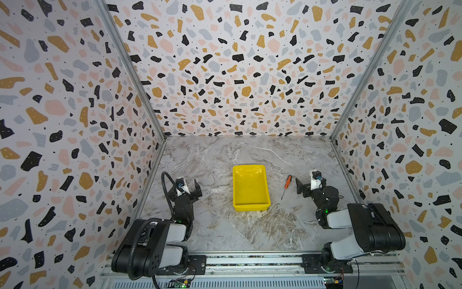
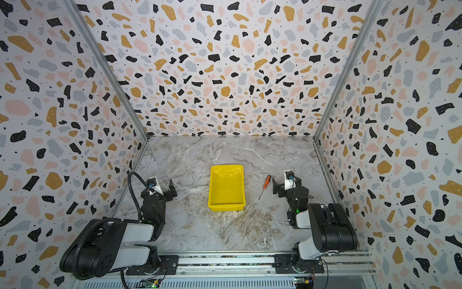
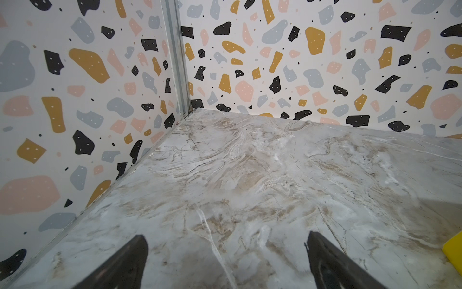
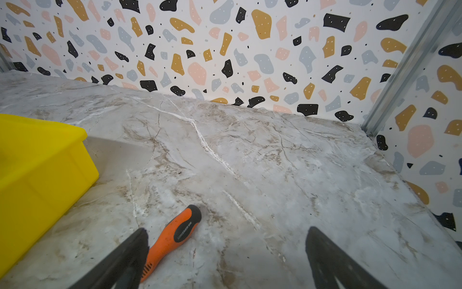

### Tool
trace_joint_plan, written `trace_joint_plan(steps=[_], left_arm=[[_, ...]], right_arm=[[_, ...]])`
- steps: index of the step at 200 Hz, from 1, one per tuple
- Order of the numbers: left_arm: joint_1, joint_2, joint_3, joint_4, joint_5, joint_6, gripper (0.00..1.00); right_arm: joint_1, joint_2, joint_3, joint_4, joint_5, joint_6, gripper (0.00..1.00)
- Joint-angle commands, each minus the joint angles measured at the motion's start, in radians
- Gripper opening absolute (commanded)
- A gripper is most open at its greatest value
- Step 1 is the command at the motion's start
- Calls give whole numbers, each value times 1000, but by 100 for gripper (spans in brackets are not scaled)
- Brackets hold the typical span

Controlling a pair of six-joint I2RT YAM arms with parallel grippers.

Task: Put the screwdriver in the bin
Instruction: Pick up the screwdriver from the middle-right of the table.

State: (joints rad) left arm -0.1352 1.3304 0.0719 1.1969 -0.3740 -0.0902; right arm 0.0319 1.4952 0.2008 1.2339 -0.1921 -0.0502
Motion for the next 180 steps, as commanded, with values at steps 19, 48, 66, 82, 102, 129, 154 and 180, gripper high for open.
trace_joint_plan(steps=[19,48,66,82,102,129,154,180], left_arm=[[-4,-10,17,33,6,9,100],[-4,-10,17,33,6,9,100],[-4,-10,17,33,6,9,100],[-4,-10,17,34,6,9,100],[-4,-10,17,33,6,9,100],[-4,-10,16,33,7,9,100],[-4,-10,17,33,6,9,100],[-4,-10,17,33,6,9,100]], right_arm=[[0,-10,-1,18,-12,-4,99],[22,-33,-47,79,26,-23,99],[71,-103,-76,84,161,-24,99],[113,-225,-49,-86,256,-25,99],[167,-370,17,-342,390,-1,99],[247,-506,122,-610,506,27,99],[243,-516,268,-1094,709,534,99],[141,-472,277,-1259,541,628,99]])
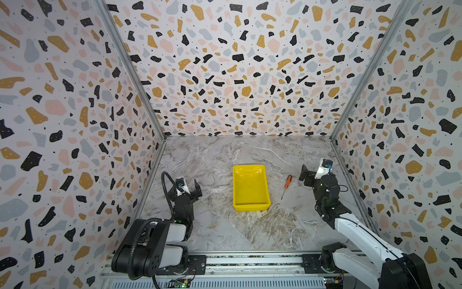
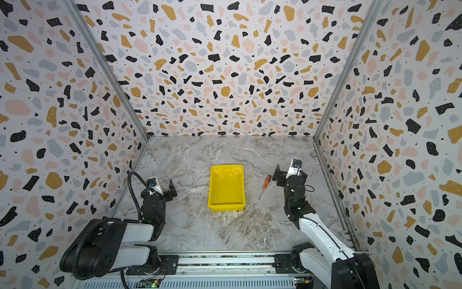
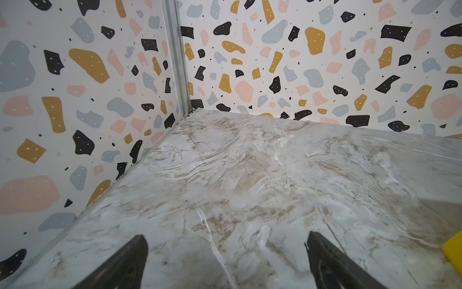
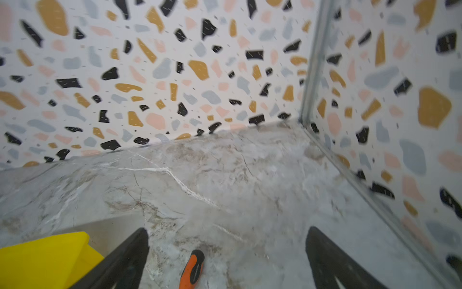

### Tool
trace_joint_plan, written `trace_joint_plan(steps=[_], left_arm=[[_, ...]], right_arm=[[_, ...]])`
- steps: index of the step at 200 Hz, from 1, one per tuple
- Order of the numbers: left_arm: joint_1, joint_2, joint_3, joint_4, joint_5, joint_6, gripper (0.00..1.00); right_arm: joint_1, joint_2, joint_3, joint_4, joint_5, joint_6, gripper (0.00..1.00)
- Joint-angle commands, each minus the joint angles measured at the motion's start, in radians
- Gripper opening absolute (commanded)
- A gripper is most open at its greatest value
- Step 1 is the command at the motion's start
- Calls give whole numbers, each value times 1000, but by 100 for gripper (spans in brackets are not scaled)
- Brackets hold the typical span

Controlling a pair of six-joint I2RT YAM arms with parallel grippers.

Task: Put the screwdriver in the bin
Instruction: Pick up the screwdriver from the middle-right of the table.

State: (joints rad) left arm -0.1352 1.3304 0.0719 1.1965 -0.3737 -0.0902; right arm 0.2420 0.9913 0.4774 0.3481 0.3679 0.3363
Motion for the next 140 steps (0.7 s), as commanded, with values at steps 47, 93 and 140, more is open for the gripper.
trace_joint_plan(steps=[47,93,140], left_arm=[[-4,-9,17,34,6,9,100],[-4,-10,17,34,6,9,100],[-4,-11,17,33,5,10,100]], right_arm=[[83,-62,-204,-120,-43,200,99],[123,-25,-200,-93,-20,188,99],[132,-28,-214,-53,-86,152,99]])
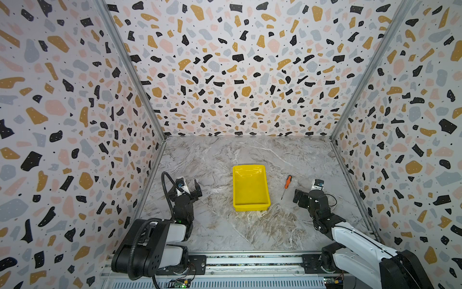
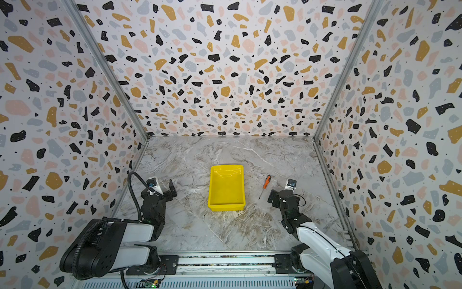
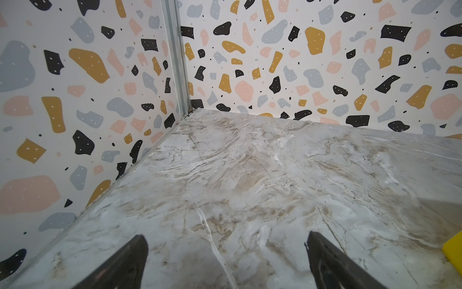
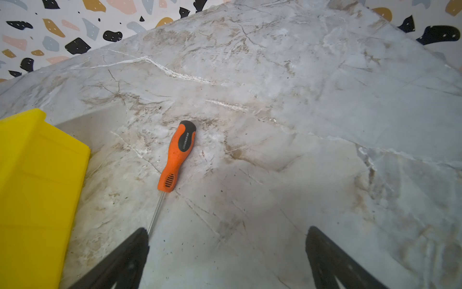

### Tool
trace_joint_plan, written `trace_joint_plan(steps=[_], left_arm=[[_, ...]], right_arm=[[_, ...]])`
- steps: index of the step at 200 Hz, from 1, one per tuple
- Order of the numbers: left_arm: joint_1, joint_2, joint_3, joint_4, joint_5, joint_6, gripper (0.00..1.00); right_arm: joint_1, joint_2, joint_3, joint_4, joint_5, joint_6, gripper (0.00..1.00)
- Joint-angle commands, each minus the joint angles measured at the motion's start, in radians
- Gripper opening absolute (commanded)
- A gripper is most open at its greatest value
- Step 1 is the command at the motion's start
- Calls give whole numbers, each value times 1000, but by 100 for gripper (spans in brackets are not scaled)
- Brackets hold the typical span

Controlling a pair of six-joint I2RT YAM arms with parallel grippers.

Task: Put the screwdriver in the bin
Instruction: Pick up the screwdriver from the middle-right of the table.

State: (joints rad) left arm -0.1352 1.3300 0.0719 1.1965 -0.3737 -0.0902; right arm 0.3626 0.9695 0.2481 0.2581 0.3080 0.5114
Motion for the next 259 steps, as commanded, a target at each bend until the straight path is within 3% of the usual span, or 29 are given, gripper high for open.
trace_joint_plan(steps=[1,41,112,125,140,160,259], left_arm=[[-4,-10,17,32,6,10,100],[-4,-9,17,31,8,10,100],[-4,-9,17,31,7,11,100],[-4,-8,17,31,8,11,100],[-4,-10,17,32,7,12,100],[-4,-9,17,32,7,12,100],[-4,-9,17,31,8,9,100]], right_arm=[[12,-6,16,38,-26,-24,99],[32,50,79,-9,-54,-8,100],[1,500,646,-427,-107,49,98],[-31,600,743,-506,-157,70,95],[-75,692,813,-544,-258,84,84],[-94,750,852,-554,-289,96,74],[-86,822,844,-552,-265,99,60]])
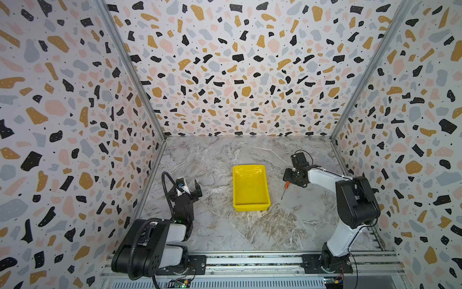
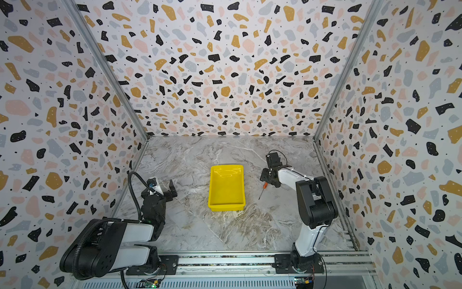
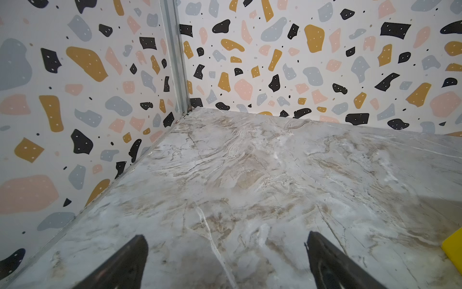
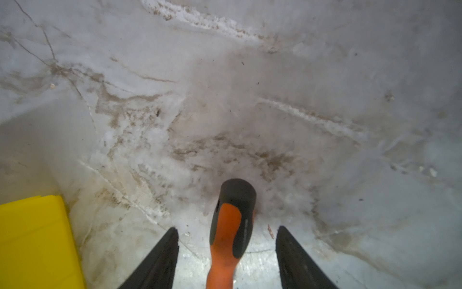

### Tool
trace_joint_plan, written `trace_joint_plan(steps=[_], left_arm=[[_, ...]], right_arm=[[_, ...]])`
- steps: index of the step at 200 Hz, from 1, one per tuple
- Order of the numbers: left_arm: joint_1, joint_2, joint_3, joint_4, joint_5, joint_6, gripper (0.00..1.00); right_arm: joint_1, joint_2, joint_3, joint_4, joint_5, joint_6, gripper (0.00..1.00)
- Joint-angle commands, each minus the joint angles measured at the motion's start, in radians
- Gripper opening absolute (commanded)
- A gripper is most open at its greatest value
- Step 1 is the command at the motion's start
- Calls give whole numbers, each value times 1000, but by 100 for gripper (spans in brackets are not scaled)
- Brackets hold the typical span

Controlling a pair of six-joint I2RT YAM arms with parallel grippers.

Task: Put the screwdriver in the bin
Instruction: Pick up the screwdriver from the middle-right of the table.

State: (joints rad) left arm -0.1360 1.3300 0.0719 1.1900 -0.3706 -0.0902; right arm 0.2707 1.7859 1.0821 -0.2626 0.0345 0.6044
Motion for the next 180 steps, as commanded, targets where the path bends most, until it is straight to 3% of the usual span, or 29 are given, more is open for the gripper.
trace_joint_plan(steps=[1,32,68,122,180], left_arm=[[-4,-9,17,37,4,10,100],[-4,-9,17,37,4,10,100],[-4,-9,17,37,5,10,100],[-4,-10,17,37,5,11,100],[-4,-9,17,37,5,10,100]], right_arm=[[5,6,10,-31,8,6,60],[9,26,10,-12,2,-3,50],[9,43,23,-24,16,-4,46],[20,-2,-14,-12,83,-2,23],[103,-216,-33,-102,245,-18,21]])
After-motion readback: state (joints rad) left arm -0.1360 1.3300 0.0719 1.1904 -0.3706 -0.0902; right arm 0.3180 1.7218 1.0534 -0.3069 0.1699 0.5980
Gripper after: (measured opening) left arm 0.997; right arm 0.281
